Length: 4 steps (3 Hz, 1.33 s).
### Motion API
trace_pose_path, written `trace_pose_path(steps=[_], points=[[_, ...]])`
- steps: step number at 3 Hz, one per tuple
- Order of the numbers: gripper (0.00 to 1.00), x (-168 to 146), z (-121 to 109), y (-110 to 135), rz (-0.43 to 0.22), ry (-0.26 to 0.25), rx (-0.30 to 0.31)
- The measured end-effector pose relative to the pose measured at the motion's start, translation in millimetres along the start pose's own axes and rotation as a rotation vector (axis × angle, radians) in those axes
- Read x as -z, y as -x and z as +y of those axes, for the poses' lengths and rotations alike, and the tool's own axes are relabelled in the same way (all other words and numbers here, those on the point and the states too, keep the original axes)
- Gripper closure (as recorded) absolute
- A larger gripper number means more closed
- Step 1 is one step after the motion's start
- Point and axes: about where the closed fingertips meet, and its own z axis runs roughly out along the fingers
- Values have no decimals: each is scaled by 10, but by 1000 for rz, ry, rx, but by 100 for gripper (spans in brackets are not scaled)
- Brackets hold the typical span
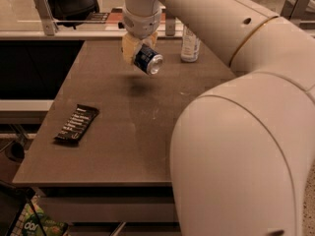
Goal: Place pepsi can upright
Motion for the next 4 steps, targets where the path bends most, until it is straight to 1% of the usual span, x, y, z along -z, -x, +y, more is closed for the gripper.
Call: trace_pose_path(steps=[1, 2, 3, 4], points=[[100, 308, -119, -3, -100, -20, 22], [100, 588, -184, 105, -251, -30, 64], [100, 742, -212, 189, -384, -15, 105], [100, 782, -206, 229, -499, 22, 146]])
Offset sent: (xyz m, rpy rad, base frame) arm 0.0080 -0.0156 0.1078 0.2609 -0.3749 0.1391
